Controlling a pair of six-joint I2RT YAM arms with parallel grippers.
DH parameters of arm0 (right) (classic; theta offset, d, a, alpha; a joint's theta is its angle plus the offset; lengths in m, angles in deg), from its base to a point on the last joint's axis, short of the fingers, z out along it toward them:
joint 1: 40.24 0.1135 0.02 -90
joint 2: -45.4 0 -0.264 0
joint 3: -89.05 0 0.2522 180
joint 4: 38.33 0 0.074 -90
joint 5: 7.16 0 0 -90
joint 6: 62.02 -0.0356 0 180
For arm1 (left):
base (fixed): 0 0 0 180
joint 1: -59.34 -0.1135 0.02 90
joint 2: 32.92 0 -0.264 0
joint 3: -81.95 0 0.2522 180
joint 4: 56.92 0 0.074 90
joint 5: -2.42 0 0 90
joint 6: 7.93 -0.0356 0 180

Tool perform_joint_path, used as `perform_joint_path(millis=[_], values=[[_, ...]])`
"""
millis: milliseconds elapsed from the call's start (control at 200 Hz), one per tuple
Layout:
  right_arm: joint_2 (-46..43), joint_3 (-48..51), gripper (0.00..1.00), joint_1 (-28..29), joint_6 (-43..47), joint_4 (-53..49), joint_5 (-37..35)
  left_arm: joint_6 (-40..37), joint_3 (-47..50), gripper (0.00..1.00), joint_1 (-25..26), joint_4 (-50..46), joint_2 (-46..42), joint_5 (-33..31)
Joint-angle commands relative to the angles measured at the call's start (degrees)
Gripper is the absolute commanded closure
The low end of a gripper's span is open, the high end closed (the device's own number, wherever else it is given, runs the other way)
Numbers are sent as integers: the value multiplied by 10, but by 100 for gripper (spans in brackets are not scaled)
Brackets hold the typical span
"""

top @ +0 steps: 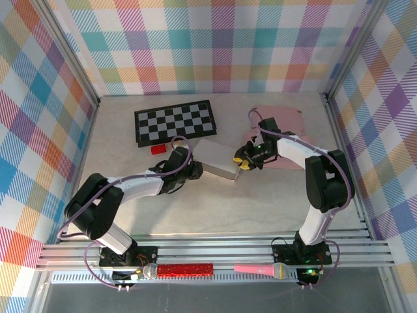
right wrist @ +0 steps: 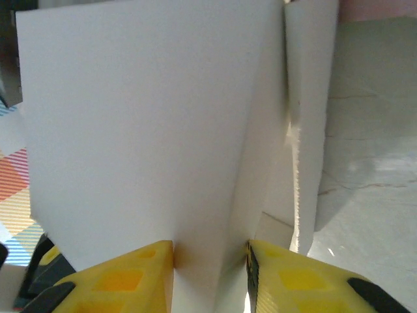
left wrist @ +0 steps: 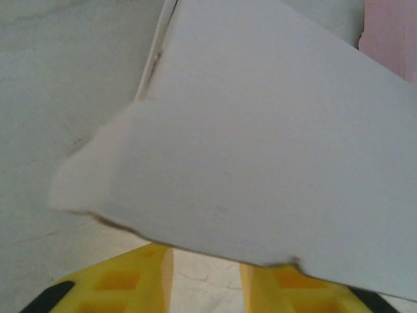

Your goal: Fold the paper box

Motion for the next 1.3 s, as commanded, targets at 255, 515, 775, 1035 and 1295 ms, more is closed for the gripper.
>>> perform_joint_path(millis=[255,515,775,1035,1295], values=[[24,7,70,4,46,-31,-20,75,1,49,11,-165,-134,70],[39,-6,71,4,65,-52,-29,107,-90,26,0,-384,-232,33],[70,-50,71,15,121,-125,-68,10,-305,27,-95,-502,-66,76],[80,-91,69,22,158,-185,-88,-118,-426,30,-104,-521,134,67],[85,-103,53,29,166,-217,-95,-141,-435,30,-105,-475,223,98]])
